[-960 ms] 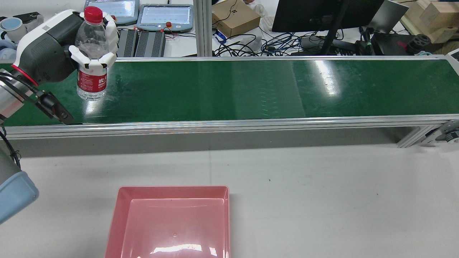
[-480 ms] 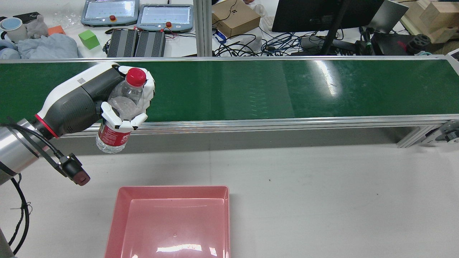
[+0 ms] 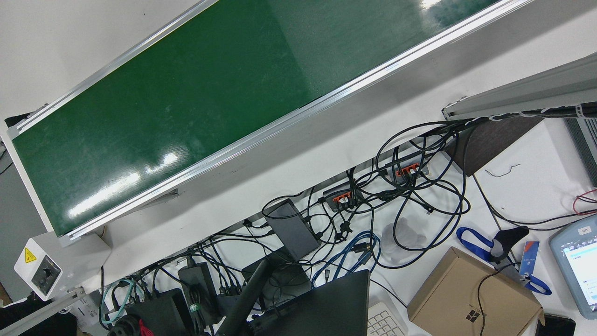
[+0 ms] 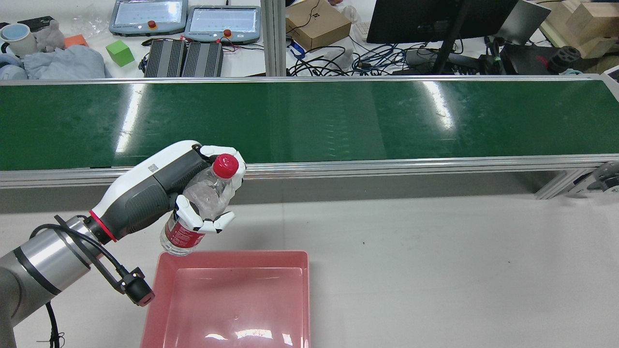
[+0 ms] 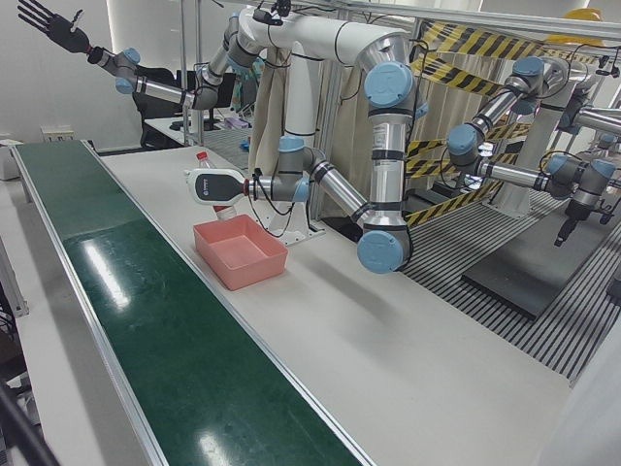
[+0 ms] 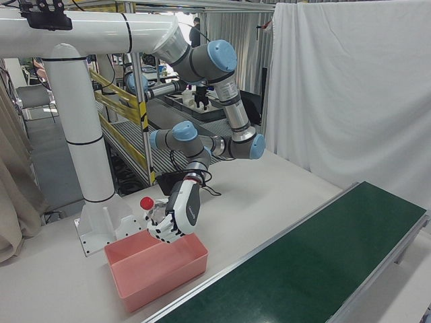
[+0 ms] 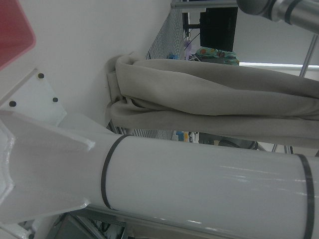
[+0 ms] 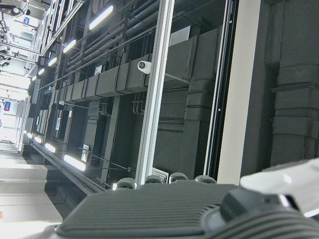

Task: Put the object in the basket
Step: 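Lift the bottle off the conveyor and carry it over the pink tray, then lower the bottle into the pink tray and open the left hand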

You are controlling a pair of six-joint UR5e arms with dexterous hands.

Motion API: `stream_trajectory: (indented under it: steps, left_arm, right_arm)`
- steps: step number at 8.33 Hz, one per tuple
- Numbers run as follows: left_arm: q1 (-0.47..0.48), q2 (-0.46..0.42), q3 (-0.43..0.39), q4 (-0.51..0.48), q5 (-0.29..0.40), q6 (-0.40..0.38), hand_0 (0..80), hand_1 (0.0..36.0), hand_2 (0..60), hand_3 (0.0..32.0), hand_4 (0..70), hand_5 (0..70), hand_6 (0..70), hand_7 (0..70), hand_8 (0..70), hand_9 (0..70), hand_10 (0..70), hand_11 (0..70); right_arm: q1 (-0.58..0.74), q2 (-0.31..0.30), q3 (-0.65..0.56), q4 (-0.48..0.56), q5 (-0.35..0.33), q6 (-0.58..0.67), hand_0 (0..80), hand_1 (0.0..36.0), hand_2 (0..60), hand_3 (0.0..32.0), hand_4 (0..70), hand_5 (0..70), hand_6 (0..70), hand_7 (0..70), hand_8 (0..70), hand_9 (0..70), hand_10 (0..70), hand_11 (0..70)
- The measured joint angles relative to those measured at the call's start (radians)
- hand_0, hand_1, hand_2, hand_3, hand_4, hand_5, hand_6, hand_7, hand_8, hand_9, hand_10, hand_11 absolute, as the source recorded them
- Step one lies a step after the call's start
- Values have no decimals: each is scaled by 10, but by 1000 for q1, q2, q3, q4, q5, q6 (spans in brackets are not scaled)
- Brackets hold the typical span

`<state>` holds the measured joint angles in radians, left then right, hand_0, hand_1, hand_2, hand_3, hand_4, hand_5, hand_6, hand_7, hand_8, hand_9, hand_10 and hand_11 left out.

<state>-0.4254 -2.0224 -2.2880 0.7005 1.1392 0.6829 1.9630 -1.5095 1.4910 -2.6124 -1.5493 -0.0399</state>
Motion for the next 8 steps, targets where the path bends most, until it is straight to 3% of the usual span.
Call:
stream_trajectory:
  steps: [1,2,3,4,5,6,7,8]
  left_arm:
    - [21,1,-3,6,-24,9,533,8,0,0,161,700,439,586,688,700,613,700]
    - [31,8,-5,10,-35,13,460,0,0,0,126,700,292,408,511,619,492,689]
    - [37,20,-9,9,-40,14,410,0,0,0,128,641,183,226,363,420,386,537]
    - [40,30,-16,7,-41,15,317,0,0,0,126,544,128,106,258,264,299,422]
    - [42,35,-23,5,-42,16,265,0,0,0,123,510,117,88,235,229,238,336]
    - [45,37,-27,4,-42,16,403,0,0,40,85,448,96,75,176,179,179,256]
    - [50,38,-29,3,-42,17,448,0,0,70,68,397,82,51,143,142,136,195]
    - [54,38,-29,2,-42,18,457,0,0,80,57,382,79,46,133,127,115,165]
  right_arm:
    - [0,0,0,0,0,0,0,0,0,0,0,0,0,0,0,0,0,0]
    - [0,0,0,0,0,0,0,0,0,0,0,0,0,0,0,0,0,0]
    - [0,0,-1,0,0,0,0,0,0,0,0,0,0,0,0,0,0,0]
    - [0,0,-1,0,0,0,0,0,0,0,0,0,0,0,0,0,0,0]
    - [0,0,-1,0,0,0,0,0,0,0,0,0,0,0,0,0,0,0]
    - [0,0,-1,0,0,0,0,0,0,0,0,0,0,0,0,0,0,0]
    - [0,0,-1,0,0,0,0,0,0,0,0,0,0,0,0,0,0,0]
    - [0,0,-1,0,0,0,0,0,0,0,0,0,0,0,0,0,0,0]
